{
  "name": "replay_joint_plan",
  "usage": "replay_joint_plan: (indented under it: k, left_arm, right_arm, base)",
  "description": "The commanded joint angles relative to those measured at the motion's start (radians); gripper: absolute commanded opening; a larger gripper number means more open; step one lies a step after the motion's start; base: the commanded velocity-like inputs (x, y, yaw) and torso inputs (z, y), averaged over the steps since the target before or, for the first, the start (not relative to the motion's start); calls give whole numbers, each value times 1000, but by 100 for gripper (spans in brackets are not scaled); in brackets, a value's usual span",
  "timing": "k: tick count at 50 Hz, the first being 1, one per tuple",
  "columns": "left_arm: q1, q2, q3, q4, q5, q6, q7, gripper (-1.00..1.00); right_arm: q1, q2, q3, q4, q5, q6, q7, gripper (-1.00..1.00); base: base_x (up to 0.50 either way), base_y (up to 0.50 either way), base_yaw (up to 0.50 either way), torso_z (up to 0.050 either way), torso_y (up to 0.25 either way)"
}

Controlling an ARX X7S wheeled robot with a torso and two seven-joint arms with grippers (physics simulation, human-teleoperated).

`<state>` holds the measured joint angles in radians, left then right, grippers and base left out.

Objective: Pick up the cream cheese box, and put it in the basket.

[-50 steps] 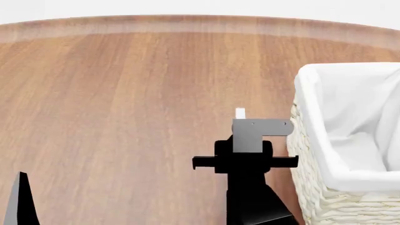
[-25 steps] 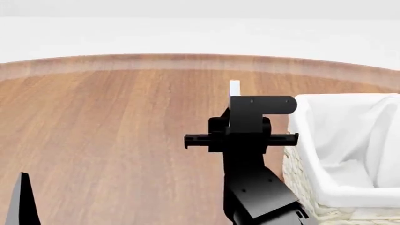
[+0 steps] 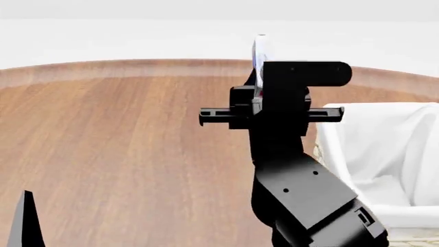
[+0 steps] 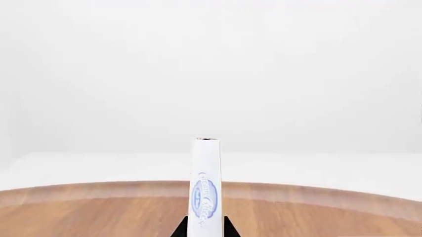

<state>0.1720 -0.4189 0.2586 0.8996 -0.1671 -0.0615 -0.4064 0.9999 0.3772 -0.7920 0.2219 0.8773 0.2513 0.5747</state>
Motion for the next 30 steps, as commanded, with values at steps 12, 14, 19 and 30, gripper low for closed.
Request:
replay_joint_plan:
  k: [12,14,19,30]
  left_arm:
    - [2,-7,15,-16,0,18,0,100]
    - [2,-8,16,-13,-1,14,-1,100]
    - [4,-12,16,0,5,12,-5,100]
    - [4,-16,21,5,19,17,-10,100]
  right_arm:
    - [51,247,111,-387,94,121,105,-100]
    - [50,265,117,-401,99,123,105,-100]
    - [31,336,146,-419,116,124,107,-100]
    - [3,449,185,-428,140,125,83,-100]
  base:
    - [0,0,0,0,0]
    - [0,0,0,0,80]
    - [0,0,0,0,250]
    - [0,0,0,0,13]
